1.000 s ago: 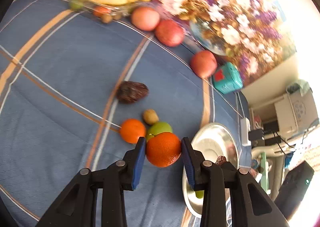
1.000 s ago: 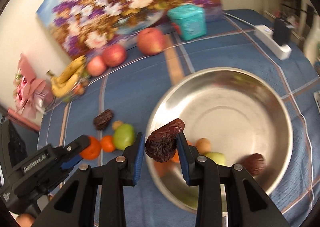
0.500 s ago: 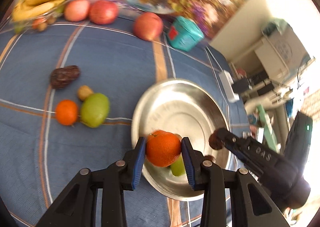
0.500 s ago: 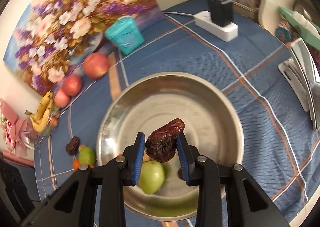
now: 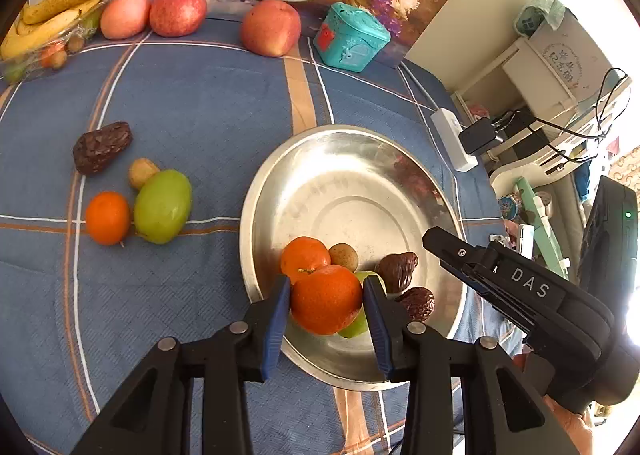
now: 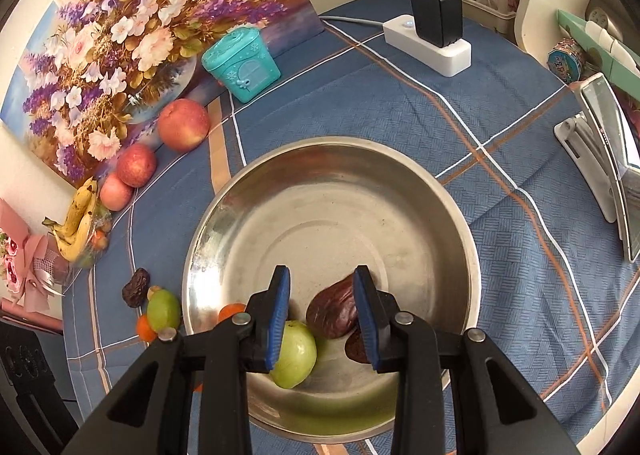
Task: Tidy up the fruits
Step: 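Carry the tangerine and date over the steel plate and open both tools, then withdraw both tools from the plate toward the remaining fruit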
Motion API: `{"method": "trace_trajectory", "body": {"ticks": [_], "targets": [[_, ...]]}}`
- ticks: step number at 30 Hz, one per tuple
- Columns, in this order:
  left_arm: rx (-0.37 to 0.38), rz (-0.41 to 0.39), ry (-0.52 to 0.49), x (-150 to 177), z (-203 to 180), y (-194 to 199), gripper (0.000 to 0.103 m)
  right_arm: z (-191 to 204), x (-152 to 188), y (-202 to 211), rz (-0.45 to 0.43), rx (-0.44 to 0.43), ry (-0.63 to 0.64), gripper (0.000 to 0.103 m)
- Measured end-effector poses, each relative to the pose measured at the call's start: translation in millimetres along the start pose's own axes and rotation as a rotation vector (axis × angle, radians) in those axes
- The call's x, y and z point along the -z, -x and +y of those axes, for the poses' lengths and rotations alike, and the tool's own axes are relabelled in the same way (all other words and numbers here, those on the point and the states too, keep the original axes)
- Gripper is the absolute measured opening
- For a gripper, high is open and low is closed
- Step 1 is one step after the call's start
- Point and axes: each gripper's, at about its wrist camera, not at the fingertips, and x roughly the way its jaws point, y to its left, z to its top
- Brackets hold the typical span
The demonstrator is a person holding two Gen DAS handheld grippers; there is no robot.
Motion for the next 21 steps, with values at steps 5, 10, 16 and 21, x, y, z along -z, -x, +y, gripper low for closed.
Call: {"method": "trace_trajectory", "body": {"ticks": [5,10,16,21], "targets": [[0.010,-0.007,-0.001,-0.7,-0.8,1.4,0.044,0.5,0.4,0.1,0.001,0.002,0.000,0.034],[0.000,-0.007,0.021,-1.5,4.4,2.5,0.044,1.5,0.7,-0.3,0.003,0.001,0.003,0.034],[-0.078,-0.022,0.058,-4.2,18.2,5.0,0.044,3.2,1.1,-0.3,0.008,0.004,0.013,0.034],[-0.152,-0.033,0.109,-6.9,35.9,8.9,0.048,8.9,2.5,-2.3,0.016,0.016,0.037,0.034]]}}
